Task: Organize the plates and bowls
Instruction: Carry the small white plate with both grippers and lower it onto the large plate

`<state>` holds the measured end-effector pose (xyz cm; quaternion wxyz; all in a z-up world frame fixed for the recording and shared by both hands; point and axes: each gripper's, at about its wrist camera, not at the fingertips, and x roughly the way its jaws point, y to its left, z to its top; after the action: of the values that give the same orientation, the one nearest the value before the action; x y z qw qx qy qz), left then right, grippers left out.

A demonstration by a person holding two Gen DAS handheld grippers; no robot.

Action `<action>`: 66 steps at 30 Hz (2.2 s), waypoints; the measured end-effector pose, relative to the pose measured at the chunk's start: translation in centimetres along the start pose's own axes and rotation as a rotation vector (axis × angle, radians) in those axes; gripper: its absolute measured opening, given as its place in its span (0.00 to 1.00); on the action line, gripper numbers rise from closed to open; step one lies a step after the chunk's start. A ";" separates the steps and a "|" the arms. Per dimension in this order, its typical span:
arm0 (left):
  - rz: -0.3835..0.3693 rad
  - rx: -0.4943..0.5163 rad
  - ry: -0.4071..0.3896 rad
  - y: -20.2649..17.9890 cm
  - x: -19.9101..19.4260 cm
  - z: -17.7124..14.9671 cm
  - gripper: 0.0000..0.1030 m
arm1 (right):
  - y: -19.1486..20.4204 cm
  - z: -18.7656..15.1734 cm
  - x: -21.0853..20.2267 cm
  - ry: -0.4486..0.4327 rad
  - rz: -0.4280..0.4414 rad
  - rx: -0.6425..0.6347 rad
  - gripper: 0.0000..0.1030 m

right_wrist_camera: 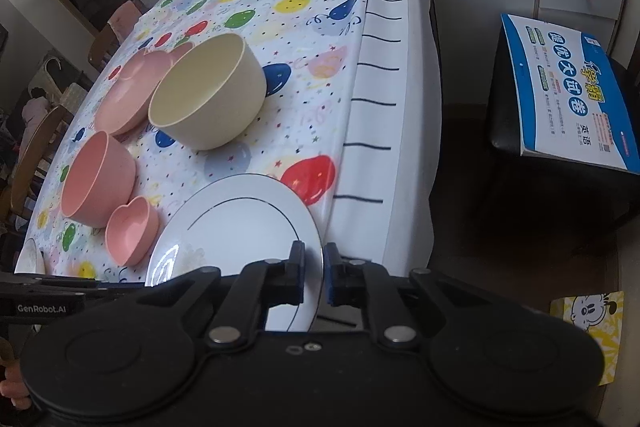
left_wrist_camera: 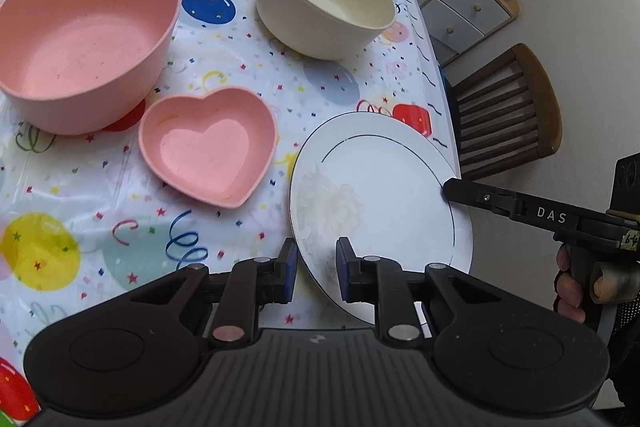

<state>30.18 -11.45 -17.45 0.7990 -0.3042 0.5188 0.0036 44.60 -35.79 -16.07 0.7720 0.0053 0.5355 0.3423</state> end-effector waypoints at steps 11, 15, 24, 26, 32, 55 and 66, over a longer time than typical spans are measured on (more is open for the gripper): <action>-0.032 0.009 -0.006 2.2 -3.9 -2.5 0.19 | 2.6 -2.9 -1.7 0.000 0.014 0.013 0.07; -0.028 0.007 -0.019 3.5 -5.9 -3.6 0.19 | 4.7 -4.0 -2.4 -0.014 0.019 0.005 0.07; -0.016 -0.011 -0.059 7.4 -10.9 -5.9 0.19 | 11.0 -5.7 -3.6 -0.055 0.037 -0.039 0.06; -0.012 -0.019 -0.071 8.6 -12.0 -6.3 0.19 | 12.5 -5.9 -3.5 -0.059 0.043 -0.050 0.06; 0.001 -0.034 -0.107 12.0 -15.4 -7.3 0.19 | 17.3 -6.5 -3.2 -0.074 0.058 -0.086 0.05; 0.096 -0.095 -0.189 26.7 -26.1 -9.9 0.19 | 34.5 -10.2 2.6 -0.061 0.107 -0.183 0.06; 0.163 -0.109 -0.179 31.5 -26.8 -9.7 0.19 | 39.4 -12.3 6.8 0.012 0.107 -0.185 0.06</action>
<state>-0.36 17.77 -13.10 0.8214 -0.3022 0.4676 0.1238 15.05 -6.36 -12.17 0.7466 -0.0395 0.5050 0.4312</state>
